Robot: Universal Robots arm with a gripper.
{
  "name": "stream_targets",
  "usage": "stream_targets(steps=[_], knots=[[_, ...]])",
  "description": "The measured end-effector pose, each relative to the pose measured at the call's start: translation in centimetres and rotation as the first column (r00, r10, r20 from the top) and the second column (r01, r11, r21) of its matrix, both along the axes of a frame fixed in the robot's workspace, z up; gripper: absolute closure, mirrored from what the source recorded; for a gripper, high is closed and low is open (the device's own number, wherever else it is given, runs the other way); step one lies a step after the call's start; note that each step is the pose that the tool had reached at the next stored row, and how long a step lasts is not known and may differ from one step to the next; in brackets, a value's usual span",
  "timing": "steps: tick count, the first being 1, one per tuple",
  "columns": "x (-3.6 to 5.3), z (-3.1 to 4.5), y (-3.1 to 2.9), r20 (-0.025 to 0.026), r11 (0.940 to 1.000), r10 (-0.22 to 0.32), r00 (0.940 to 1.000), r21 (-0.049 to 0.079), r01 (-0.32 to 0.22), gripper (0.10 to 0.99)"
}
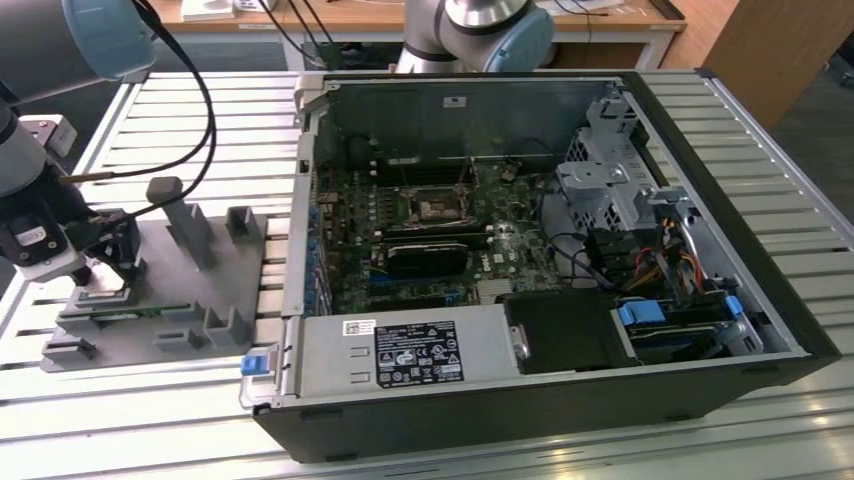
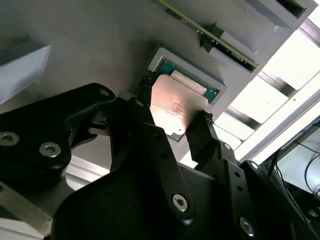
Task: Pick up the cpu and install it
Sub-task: 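Pick up the cpu and move it towards the insertion slot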
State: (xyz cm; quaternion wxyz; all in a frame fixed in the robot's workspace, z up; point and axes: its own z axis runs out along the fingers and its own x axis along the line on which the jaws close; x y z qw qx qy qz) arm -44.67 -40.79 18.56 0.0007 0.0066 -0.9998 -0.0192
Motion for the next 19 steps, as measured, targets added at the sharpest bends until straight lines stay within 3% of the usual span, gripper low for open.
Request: stream_targets(steps=[3, 8, 19], knots=[[0.0, 0.33, 0.0, 0.0001, 1.0, 0.0, 1.0, 0.0, 0.0, 0.557], [0.0, 1.57, 0.0, 0.0, 1.0, 0.0, 1.0, 0.0, 0.0, 0.557], [-0.01, 3.07, 0.02, 0.0001, 1.0, 0.0, 1.0, 0.003, 0.0, 0.557]])
